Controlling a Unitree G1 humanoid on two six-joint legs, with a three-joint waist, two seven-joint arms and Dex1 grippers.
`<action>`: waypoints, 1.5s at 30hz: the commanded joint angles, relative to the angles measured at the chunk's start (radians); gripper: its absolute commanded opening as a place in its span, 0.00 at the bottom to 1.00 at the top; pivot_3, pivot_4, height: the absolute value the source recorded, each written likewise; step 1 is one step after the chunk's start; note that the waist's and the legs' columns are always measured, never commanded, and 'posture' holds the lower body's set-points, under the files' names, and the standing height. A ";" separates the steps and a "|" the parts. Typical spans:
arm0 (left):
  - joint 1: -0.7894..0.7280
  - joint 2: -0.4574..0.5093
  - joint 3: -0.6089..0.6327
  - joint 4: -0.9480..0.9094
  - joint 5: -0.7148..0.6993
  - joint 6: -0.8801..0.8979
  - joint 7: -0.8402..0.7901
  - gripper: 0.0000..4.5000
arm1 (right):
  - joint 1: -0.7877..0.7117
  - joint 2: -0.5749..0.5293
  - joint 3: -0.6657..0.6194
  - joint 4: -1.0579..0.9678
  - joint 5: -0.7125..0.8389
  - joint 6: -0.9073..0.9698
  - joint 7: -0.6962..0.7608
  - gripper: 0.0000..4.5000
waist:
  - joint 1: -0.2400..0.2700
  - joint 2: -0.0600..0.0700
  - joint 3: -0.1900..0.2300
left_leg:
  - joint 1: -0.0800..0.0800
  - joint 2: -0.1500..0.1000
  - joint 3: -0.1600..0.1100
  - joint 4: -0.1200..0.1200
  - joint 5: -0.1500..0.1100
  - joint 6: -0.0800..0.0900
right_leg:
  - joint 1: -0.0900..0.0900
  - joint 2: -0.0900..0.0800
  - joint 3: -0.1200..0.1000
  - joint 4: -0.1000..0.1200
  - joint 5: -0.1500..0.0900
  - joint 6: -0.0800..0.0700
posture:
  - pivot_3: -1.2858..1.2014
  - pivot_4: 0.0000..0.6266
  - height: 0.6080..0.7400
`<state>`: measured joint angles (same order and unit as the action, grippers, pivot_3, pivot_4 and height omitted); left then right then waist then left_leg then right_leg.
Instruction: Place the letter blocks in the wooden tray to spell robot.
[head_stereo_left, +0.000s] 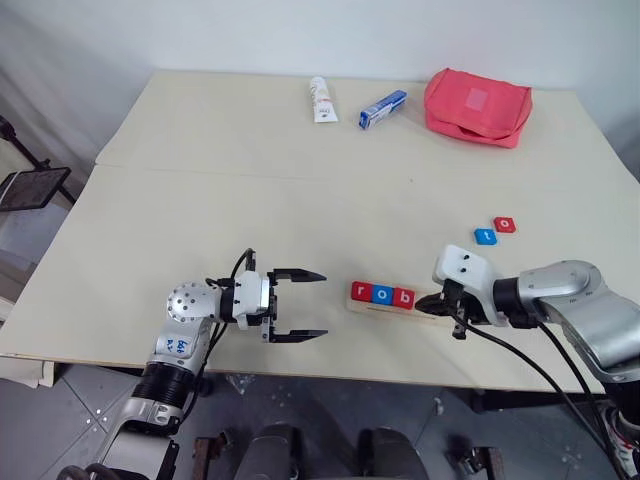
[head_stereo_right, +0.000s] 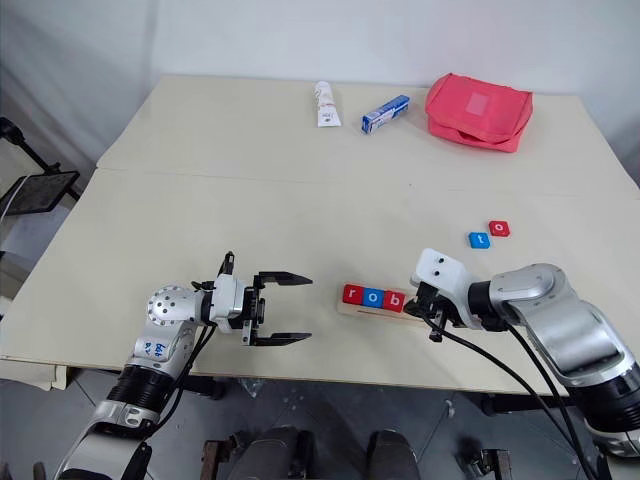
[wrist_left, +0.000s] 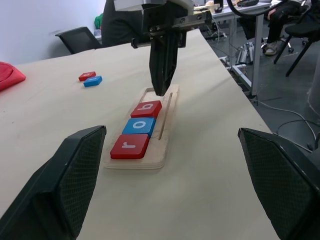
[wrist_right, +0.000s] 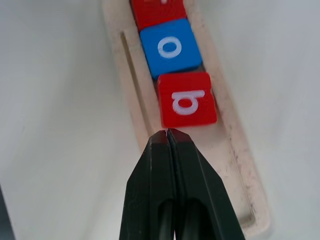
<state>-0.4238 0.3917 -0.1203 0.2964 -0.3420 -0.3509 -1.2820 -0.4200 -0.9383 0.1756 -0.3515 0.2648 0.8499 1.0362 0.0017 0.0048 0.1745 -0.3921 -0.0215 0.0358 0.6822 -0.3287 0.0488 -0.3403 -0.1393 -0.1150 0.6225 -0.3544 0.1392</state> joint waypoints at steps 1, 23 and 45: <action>-0.002 0.003 0.006 -0.016 0.000 -0.009 0.004 1.00 | -0.025 0.025 0.019 0.028 -0.012 -0.029 -0.013 0.01 | 0.000 0.000 0.000 | 0.000 0.000 0.000 0.000 0.000 0.000 | 0.000 0.000 0.000 0.000 0.000 0.000 | 0.52 0.24 1.00; -0.003 0.001 0.006 -0.015 0.004 -0.005 0.019 1.00 | 0.030 -0.033 -0.025 -0.029 0.027 -0.017 -0.014 0.01 | 0.000 0.000 0.000 | 0.000 0.000 0.000 0.000 0.000 0.000 | 0.000 0.000 -0.001 0.000 0.000 0.000 | 0.52 0.24 1.00; 0.013 0.017 0.008 -0.029 0.000 -0.002 0.025 1.00 | 0.033 0.009 -0.038 0.028 0.006 -0.039 -0.056 0.01 | 0.001 0.000 0.000 | 0.000 0.000 0.000 0.000 0.000 0.000 | 0.000 -0.001 -0.001 0.000 0.000 0.000 | 0.52 0.24 1.00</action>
<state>-0.4127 0.4086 -0.1194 0.2866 -0.3408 -0.3494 -1.2614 -0.3993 -0.9067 0.1854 -0.2779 0.2579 0.8072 0.9872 0.0026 0.0047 0.1745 -0.3922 -0.0220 0.0356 0.6820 -0.3287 0.0489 -0.3403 -0.1400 -0.1161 0.6226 -0.3544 0.1392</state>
